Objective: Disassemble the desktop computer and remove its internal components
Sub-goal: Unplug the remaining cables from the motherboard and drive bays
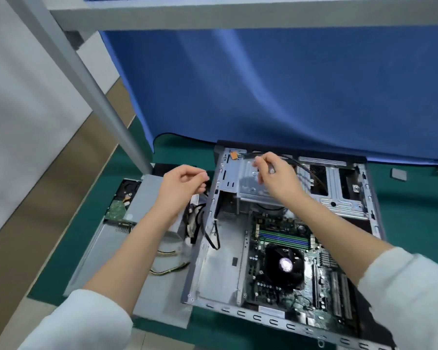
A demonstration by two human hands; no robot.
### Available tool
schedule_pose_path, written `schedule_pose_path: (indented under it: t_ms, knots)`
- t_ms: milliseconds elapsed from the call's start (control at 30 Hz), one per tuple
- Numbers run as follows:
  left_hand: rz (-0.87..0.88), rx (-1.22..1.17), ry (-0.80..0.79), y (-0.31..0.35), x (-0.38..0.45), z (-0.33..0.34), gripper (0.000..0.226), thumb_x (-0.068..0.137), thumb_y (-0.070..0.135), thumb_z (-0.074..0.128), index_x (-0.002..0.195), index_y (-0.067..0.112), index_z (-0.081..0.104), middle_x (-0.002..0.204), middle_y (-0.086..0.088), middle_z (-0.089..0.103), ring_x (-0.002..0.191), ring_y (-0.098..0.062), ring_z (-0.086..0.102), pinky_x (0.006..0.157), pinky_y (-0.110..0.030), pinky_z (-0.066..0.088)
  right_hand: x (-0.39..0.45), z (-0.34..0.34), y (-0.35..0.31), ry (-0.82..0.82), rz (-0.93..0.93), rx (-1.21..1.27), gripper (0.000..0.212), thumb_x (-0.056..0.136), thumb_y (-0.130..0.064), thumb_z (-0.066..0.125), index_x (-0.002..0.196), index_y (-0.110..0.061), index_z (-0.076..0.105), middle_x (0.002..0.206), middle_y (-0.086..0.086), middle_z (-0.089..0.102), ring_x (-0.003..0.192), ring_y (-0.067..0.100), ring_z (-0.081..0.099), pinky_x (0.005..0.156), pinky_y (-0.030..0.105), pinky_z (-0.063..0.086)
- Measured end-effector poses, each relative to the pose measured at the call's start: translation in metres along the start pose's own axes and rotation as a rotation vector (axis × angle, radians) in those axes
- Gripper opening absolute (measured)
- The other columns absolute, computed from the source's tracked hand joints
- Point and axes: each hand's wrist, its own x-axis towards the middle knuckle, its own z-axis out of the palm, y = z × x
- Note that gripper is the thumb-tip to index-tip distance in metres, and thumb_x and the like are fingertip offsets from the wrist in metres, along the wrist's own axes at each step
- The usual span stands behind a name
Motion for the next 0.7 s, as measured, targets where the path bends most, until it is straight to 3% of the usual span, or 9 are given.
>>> schedule_pose_path:
  t_ms: [100, 233, 333, 367, 500, 700]
  knots:
    - [-0.021, 0.107, 0.071, -0.016, 0.029, -0.017, 0.008, 0.090, 0.007, 0.058, 0.088, 0.010, 0.066, 0.080, -0.003, 0.069, 0.058, -0.002, 0.059, 0.061, -0.015, 0.052, 0.022, 0.017, 0.019, -0.021, 0.013, -0.393, 0.025, 0.101, -0.039, 0.033, 0.107, -0.020, 0.048, 0.081, 0.002, 0.060, 0.075, 0.027, 0.057, 0.059, 0.033, 0.038]
    - [0.020, 0.341, 0.061, -0.042, 0.073, -0.028, 0.012, 0.090, 0.010, 0.058, 0.083, 0.016, 0.066, 0.082, -0.001, 0.069, 0.067, -0.009, 0.060, 0.070, -0.025, 0.054, 0.022, 0.041, 0.036, 0.071, -0.138, -0.644, 0.015, 0.097, -0.033, 0.039, 0.094, -0.019, 0.045, 0.084, 0.000, 0.060, 0.080, 0.024, 0.054, 0.052, 0.031, 0.037]
    - [0.141, 0.662, -0.046, -0.057, 0.103, -0.025, 0.006, 0.087, 0.018, 0.065, 0.086, 0.022, 0.071, 0.082, 0.006, 0.069, 0.068, 0.000, 0.058, 0.066, -0.007, 0.043, 0.020, 0.046, 0.038, 0.093, -0.156, -0.630, 0.009, 0.093, -0.029, 0.044, 0.090, -0.020, 0.045, 0.083, -0.004, 0.058, 0.078, 0.019, 0.049, 0.052, 0.030, 0.039]
    - [0.169, 0.773, -0.088, -0.060, 0.112, -0.021, 0.007, 0.087, 0.021, 0.066, 0.089, 0.022, 0.072, 0.084, 0.007, 0.070, 0.071, -0.001, 0.058, 0.065, -0.007, 0.041, 0.021, 0.045, 0.039, 0.090, -0.145, -0.624, 0.007, 0.092, -0.028, 0.045, 0.090, -0.021, 0.046, 0.082, -0.005, 0.058, 0.077, 0.018, 0.048, 0.052, 0.030, 0.039]
    - [0.101, 1.068, -0.179, -0.067, 0.148, -0.004, 0.015, 0.088, 0.022, 0.062, 0.099, 0.025, 0.072, 0.100, 0.003, 0.070, 0.096, -0.020, 0.063, 0.082, -0.030, 0.051, 0.022, 0.044, 0.039, 0.096, -0.146, -0.631, 0.003, 0.088, -0.026, 0.048, 0.088, -0.023, 0.046, 0.078, -0.009, 0.055, 0.073, 0.016, 0.047, 0.052, 0.028, 0.033]
    - [-0.012, 1.387, -0.309, -0.072, 0.182, 0.012, 0.026, 0.088, 0.026, 0.060, 0.112, 0.017, 0.067, 0.111, -0.011, 0.064, 0.100, -0.030, 0.060, 0.074, -0.031, 0.046, 0.021, 0.045, 0.036, 0.103, -0.130, -0.651, 0.006, 0.084, -0.025, 0.051, 0.087, -0.022, 0.046, 0.073, -0.011, 0.047, 0.067, 0.015, 0.042, 0.046, 0.024, 0.021]
